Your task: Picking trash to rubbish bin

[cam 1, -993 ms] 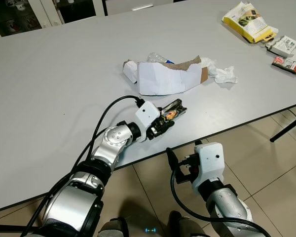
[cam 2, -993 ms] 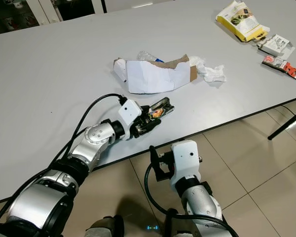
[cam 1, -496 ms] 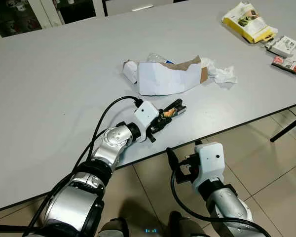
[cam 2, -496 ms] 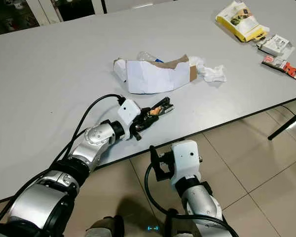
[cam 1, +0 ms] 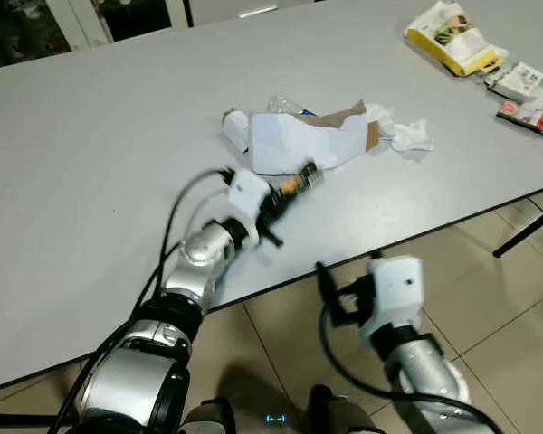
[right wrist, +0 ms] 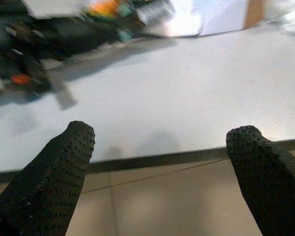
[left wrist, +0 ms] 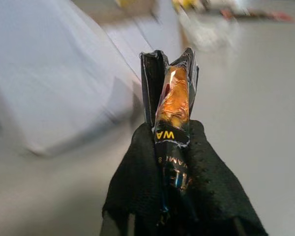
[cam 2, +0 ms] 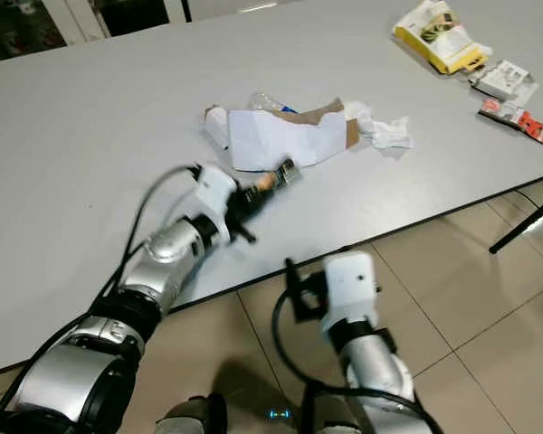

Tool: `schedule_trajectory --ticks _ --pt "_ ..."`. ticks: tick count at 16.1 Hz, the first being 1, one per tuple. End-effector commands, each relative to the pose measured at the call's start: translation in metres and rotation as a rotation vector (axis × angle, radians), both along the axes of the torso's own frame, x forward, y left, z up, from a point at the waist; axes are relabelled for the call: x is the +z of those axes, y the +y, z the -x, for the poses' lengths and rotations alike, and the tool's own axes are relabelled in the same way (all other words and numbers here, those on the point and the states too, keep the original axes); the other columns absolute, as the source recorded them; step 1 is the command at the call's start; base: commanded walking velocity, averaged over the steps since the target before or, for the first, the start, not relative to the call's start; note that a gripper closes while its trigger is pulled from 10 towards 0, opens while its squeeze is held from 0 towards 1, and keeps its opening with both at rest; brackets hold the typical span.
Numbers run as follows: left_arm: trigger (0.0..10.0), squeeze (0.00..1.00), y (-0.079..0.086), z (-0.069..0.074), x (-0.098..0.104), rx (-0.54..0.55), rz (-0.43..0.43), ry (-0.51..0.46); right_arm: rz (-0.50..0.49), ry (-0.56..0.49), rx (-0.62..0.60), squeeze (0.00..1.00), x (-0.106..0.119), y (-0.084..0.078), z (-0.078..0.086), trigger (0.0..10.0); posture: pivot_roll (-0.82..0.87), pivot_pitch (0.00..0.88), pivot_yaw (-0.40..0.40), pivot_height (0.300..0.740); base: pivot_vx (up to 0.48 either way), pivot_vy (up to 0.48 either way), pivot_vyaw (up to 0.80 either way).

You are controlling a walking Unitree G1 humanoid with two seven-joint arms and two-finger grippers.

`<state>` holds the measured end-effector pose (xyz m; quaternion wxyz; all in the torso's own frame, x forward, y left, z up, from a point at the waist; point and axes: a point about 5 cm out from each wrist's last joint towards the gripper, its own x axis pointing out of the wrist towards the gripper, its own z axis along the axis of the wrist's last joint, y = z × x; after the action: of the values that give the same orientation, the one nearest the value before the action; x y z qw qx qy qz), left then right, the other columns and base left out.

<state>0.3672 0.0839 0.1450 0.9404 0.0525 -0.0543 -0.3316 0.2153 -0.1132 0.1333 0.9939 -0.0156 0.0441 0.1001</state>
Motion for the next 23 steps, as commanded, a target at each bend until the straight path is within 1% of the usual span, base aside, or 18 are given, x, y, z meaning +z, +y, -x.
schedule_trajectory --ticks 1,2,3,4,5,6,8,9,12,13,16,21,23 --pt "0.0 0.0 0.002 -0.001 0.006 0.027 0.03 -0.02 0.009 -0.018 -0.029 0.9 0.002 -0.004 -0.001 10.0 0.05 0.187 0.016 0.74 0.0 0.0 0.0" --pt "0.0 0.0 0.003 -0.003 0.016 0.069 0.067 -0.059 0.014 -0.05 -0.059 0.8 0.008 -0.01 -0.005 10.0 0.06 0.182 0.006 0.74 0.0 0.0 0.0" --pt "0.0 0.0 0.005 -0.004 0.022 0.111 0.081 -0.082 0.016 -0.078 -0.088 0.55 0.013 -0.016 -0.008 10.0 0.06 0.18 0.0 0.74 0.0 0.0 0.0" --pt "0.0 0.0 0.006 -0.003 0.025 0.146 0.098 -0.099 0.022 -0.1 -0.108 0.2 0.016 -0.02 -0.011 10.0 0.06 0.179 -0.004 0.74 0.0 0.0 0.0" --pt "6.0 0.0 0.005 -0.001 0.023 0.157 0.102 -0.091 0.031 -0.111 -0.119 0.0 0.018 -0.024 -0.013 10.0 0.07 0.175 -0.011 0.74 0.0 0.0 0.0" --pt "10.0 0.0 0.005 0.002 0.017 0.167 0.104 -0.061 0.038 -0.121 -0.131 0.0 0.02 -0.027 -0.015 10.0 0.07 0.173 -0.014 0.74 0.0 0.0 0.0" --pt "10.0 0.0 0.005 0.007 0.013 0.179 0.094 -0.068 0.041 -0.128 -0.139 0.0 0.021 -0.029 -0.017 10.0 0.07 0.171 -0.017 0.74 0.0 0.0 0.0" --pt "10.0 0.0 0.002 0.013 0.012 0.186 0.091 -0.086 0.05 -0.133 -0.142 0.0 0.021 -0.03 -0.018 10.0 0.07 0.169 -0.021 0.74 0.0 0.0 0.0" --pt "10.0 0.0 -0.005 0.017 0.01 0.188 0.099 -0.072 0.08 -0.149 -0.136 0.0 0.024 -0.031 -0.022 10.0 0.07 0.167 -0.025 0.74 0.0 0.0 0.0" --pt "10.0 0.0 -0.006 0.017 0.011 0.189 0.105 -0.068 0.08 -0.149 -0.138 0.0 0.024 -0.032 -0.023 10.0 0.07 0.167 -0.025 0.74 0.0 0.0 0.0" --pt "10.0 0.0 -0.007 0.017 0.013 0.201 0.104 -0.07 0.085 -0.156 -0.143 0.0 0.026 -0.034 -0.026 10.0 0.07 0.169 -0.029 0.74 0.0 0.0 0.58" --pt "10.0 0.0 -0.006 0.014 0.015 0.231 0.104 -0.064 0.08 -0.155 -0.119 0.0 0.025 -0.029 -0.027 10.0 0.07 0.17 -0.033 0.74 0.0 0.0 0.0" --pt "10.0 0.0 -0.006 0.014 0.015 0.234 0.099 -0.064 0.109 -0.164 -0.088 0.0 0.027 -0.028 -0.029 10.0 0.07 0.171 -0.031 0.74 0.0 -0.126 0.0"
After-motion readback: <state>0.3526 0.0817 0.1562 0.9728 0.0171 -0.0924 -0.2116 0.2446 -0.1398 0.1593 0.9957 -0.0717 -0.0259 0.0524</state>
